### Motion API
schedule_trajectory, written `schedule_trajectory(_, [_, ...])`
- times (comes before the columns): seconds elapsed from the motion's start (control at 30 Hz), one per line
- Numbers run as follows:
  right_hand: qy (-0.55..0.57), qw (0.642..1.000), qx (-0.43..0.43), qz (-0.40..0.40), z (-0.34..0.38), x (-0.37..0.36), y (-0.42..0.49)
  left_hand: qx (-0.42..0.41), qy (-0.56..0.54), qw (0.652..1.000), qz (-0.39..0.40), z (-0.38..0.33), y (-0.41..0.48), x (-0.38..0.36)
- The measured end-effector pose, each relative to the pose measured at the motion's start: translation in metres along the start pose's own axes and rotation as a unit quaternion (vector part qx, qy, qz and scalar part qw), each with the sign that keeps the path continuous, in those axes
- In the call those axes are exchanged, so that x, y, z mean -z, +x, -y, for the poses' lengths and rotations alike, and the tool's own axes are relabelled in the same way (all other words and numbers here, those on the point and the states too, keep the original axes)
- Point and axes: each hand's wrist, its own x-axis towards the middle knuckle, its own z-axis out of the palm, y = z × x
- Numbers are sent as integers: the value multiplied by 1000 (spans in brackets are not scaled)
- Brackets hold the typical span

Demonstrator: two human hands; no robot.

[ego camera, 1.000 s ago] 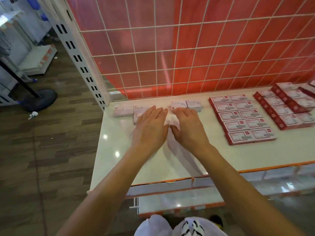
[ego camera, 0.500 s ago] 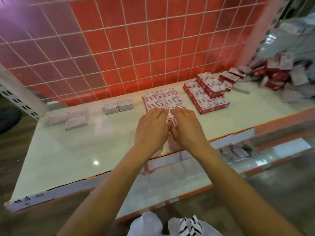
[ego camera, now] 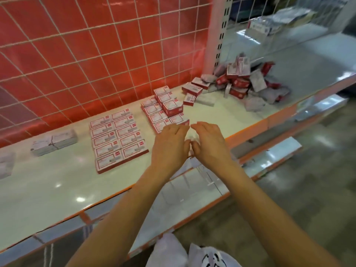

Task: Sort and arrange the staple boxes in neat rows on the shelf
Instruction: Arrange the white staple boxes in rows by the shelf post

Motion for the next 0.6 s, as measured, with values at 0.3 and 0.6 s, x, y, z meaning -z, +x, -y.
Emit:
schedule_trajectory(0.3, [24, 995, -87, -31, -48, 12, 18, -37, -16, 999, 37, -31, 62, -22])
schedule_trajectory(0.6, [3, 985, -163, -61, -95, 20, 41, -73, -37, 993, 82, -54, 112, -46])
